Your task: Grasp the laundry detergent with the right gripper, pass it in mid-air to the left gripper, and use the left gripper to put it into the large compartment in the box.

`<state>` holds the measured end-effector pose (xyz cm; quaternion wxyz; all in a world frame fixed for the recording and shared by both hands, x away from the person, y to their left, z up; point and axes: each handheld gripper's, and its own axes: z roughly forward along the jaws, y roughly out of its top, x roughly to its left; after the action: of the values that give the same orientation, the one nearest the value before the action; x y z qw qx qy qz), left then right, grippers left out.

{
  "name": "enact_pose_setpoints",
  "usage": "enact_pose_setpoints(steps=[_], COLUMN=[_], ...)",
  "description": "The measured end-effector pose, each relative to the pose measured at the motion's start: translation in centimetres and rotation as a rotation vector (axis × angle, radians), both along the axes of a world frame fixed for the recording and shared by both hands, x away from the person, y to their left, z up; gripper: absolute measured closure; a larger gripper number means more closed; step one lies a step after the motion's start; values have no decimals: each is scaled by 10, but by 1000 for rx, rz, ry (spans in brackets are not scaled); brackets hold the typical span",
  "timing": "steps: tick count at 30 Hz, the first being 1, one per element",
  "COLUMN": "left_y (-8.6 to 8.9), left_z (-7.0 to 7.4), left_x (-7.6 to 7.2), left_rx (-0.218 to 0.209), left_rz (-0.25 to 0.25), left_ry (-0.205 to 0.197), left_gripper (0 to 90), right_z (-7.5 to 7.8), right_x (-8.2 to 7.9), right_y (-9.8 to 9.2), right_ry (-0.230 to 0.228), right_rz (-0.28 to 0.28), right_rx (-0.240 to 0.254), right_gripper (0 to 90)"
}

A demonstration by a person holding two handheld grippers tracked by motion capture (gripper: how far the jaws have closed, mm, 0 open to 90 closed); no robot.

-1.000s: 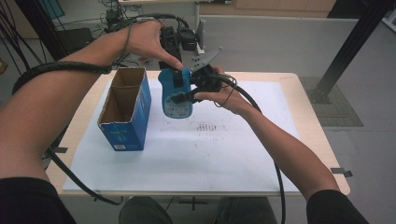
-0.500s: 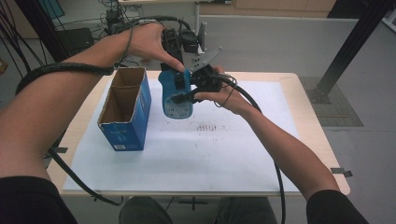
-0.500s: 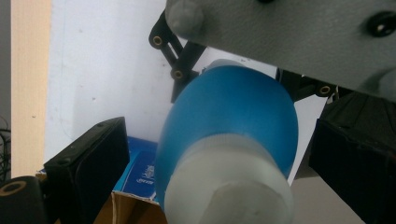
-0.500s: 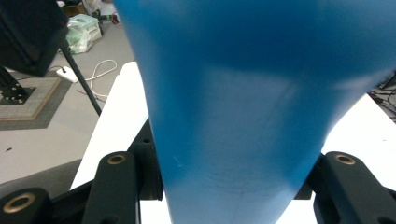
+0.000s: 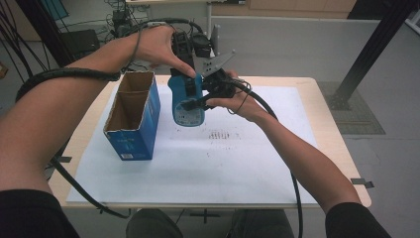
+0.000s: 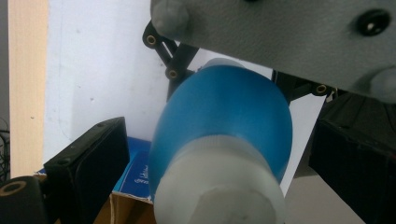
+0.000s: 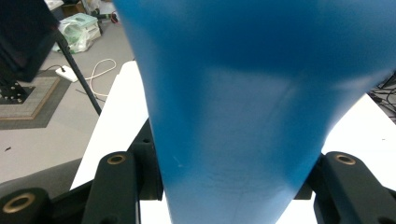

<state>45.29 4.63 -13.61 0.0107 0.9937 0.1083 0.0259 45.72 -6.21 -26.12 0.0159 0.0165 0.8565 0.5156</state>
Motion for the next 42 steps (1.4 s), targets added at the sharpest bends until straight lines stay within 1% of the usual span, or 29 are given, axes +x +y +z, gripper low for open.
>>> enact_pose_setpoints(steps=[1,5,18,22,23,25,27,28,29,32,33,36,40,42], left_y=[0,0,-1,-3,-3,-3,-2,-2,-2,-2,-2,-1,-1,-1], left_z=[0,0,-3,-4,-4,-4,-3,-3,-3,-5,-6,-7,-7,-8], left_x=[0,0,2,2,2,2,2,2,2,2,2,2,2,3], left_rx=[-1,-5,2,2,2,4,1,1,1,5,1,4,1,4], left_rz=[-1,-5,-4,-7,-7,-10,-7,-7,-7,-8,-6,-5,-5,-8], left_ry=[-1,-2,2,6,6,6,7,7,8,9,13,16,16,14], left_gripper=[55,55,55,55,55,55,55,55,55,55,55,55,55,55], right_z=[0,1,1,1,1,1,1,1,1,1,1,1,1,1], right_x=[0,0,-1,-2,0,0,-2,-2,0,0,-1,-1,0,0], right_y=[0,-1,-1,-2,-1,-1,-2,-2,-1,-1,-1,-1,-1,-1], right_ry=[6,6,6,23,1,-4,22,22,0,1,9,15,4,6], right_rz=[0,-1,-1,-13,-2,2,-15,-15,-1,-3,-11,-8,-3,-13], right_rx=[3,2,0,-9,5,7,-8,-8,6,6,-3,2,8,3], right_gripper=[452,452,451,451,451,451,451,451,451,451,451,451,451,451])
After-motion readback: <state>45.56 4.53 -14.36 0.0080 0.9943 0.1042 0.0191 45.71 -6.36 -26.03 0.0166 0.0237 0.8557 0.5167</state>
